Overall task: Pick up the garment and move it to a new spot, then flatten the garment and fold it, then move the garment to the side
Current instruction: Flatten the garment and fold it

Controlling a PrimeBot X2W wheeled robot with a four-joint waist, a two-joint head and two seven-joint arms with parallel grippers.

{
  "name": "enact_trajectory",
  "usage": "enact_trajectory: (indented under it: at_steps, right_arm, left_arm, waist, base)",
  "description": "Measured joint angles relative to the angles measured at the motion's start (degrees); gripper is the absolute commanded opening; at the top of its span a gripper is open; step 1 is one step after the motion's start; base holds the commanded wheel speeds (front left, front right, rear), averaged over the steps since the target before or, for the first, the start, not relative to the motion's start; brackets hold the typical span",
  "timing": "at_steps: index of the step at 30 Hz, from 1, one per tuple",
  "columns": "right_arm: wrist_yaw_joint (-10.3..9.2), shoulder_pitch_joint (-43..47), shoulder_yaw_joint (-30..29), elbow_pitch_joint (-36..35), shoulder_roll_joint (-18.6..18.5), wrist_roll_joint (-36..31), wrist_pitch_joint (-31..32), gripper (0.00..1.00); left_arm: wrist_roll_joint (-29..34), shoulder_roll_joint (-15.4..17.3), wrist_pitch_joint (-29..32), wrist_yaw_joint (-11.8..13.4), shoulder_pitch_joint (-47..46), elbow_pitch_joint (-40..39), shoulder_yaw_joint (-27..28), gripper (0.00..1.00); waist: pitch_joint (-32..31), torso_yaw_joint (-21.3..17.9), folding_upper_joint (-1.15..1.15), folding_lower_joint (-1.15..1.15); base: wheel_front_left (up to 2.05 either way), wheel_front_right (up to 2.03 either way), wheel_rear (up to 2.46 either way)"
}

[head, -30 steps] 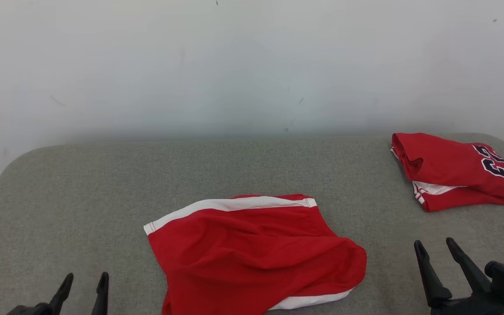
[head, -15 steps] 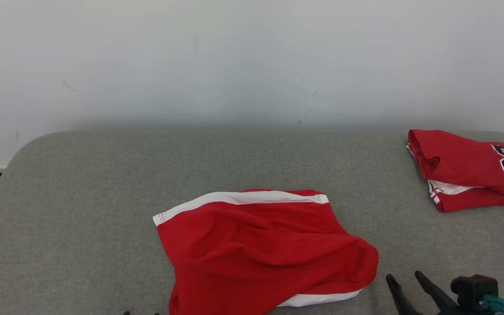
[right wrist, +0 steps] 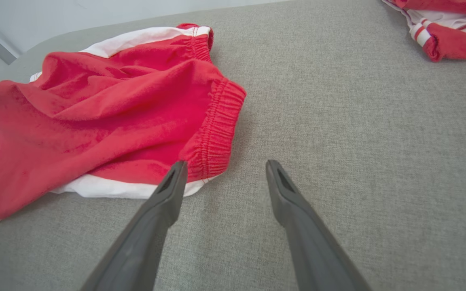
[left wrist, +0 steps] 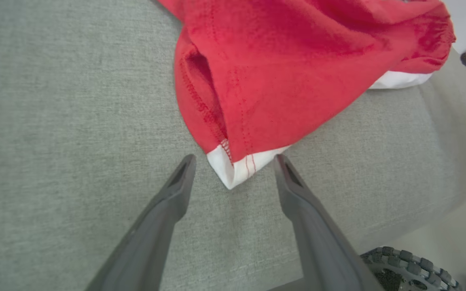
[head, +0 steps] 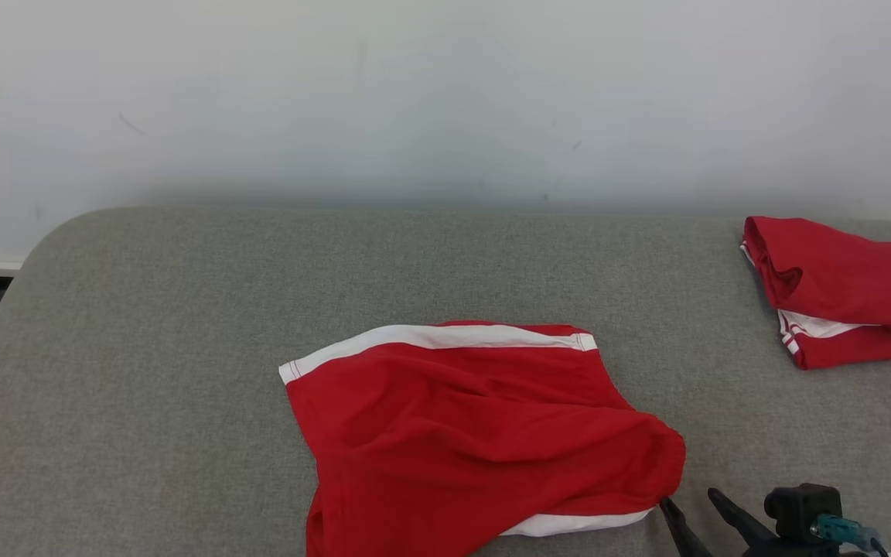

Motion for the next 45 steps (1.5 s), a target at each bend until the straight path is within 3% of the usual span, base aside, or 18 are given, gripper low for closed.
enact_trajectory:
  at_steps: [24, 25, 26, 27, 28, 29, 38, 45]
  right_arm:
    - [0.0, -7.1, 7.3, 12.3, 0.0, 1.4, -3.1, 1.0]
    - [0.0, -7.4, 7.8, 12.9, 0.1, 1.7, -3.2, 1.0]
    - [0.0, -7.6, 8.1, 13.4, 0.1, 2.0, -3.3, 1.0]
    - [0.0, -7.9, 8.6, 13.9, 0.1, 2.0, -3.5, 1.0]
    - [0.0, -8.1, 8.8, 14.3, 0.0, 2.0, -3.8, 0.59]
    - [0.0, -8.3, 8.9, 14.8, 0.0, 2.2, -4.1, 0.0]
    - [0.01, -10.0, 9.5, 16.5, -1.4, 3.2, -6.7, 0.0]
    - [0.0, -10.0, 11.5, 11.5, -2.7, 8.5, -6.1, 0.0]
  left_arm:
    - [0.5, -2.0, -1.5, -0.5, -5.8, 9.4, -6.0, 1.0]
    - [0.4, -2.1, -1.5, -0.5, -6.0, 9.9, -6.3, 0.85]
    - [0.4, -2.2, -1.5, -0.5, -6.3, 10.2, -6.7, 0.52]
    - [0.3, -2.2, -1.6, -0.5, -6.5, 10.7, -6.9, 0.31]
    - [0.1, -2.3, -1.6, -0.5, -6.8, 11.2, -7.2, 0.16]
    - [0.0, -2.3, -1.9, -0.5, -7.1, 11.7, -7.5, 0.0]
    - [-0.8, -2.5, -4.7, -0.6, -9.1, 13.5, -8.4, 0.0]
    - [-1.7, -0.3, -6.5, 0.9, -9.8, 8.2, -6.0, 0.0]
  waist:
    - [1.2, 0.7, 0.0, -0.01]
    - [1.2, 0.8, 0.0, -0.01]
    - [1.1, 0.9, 0.0, -0.01]
    - [1.0, 1.0, 0.0, -0.01]
    - [1.0, 1.1, 0.0, -0.01]
    - [0.9, 1.2, 0.0, -0.01]
    - [0.9, 1.2, 0.0, -0.01]
    - [0.8, 1.0, 0.0, -0.01]
  base:
    - [0.0, 0.0, 0.0]
    - [0.0, 0.0, 0.0]
    - [0.0, 0.0, 0.0]
    - [0.0, 0.0, 0.0]
    - [0.0, 0.0, 0.0]
    - [0.0, 0.0, 0.0]
    - [0.0, 0.0, 0.0]
    - [0.0, 0.0, 0.0]
